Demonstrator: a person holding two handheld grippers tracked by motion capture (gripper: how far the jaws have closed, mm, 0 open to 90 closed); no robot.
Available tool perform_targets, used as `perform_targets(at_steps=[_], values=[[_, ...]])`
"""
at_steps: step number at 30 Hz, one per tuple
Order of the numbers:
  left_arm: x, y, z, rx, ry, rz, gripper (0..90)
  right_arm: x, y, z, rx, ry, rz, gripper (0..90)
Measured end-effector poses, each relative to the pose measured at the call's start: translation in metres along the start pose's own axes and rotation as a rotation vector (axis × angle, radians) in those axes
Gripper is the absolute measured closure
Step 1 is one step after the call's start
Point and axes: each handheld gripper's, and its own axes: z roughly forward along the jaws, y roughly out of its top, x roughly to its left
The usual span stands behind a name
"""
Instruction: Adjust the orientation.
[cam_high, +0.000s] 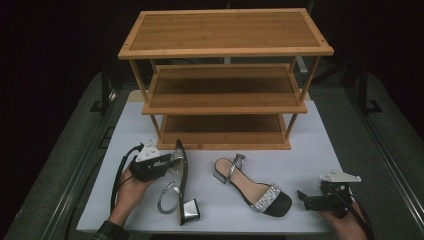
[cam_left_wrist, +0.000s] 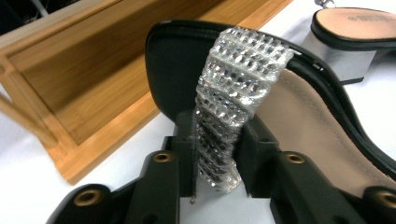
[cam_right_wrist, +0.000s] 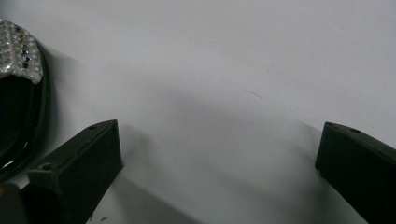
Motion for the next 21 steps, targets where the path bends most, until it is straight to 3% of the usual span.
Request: perform_targets(at_steps=[10, 21], values=[[-0.007, 0.015, 0.015, 0.012, -0.013, 0.043, 79.2, 0.000, 0.000, 0.000, 0.000, 0.000, 0.000, 0.0], [-0.016, 0.027, 0.048, 0.035, -0.036, 0.075, 79.2, 0.000, 0.000, 0.000, 0.000, 0.000, -0.001, 0.0]])
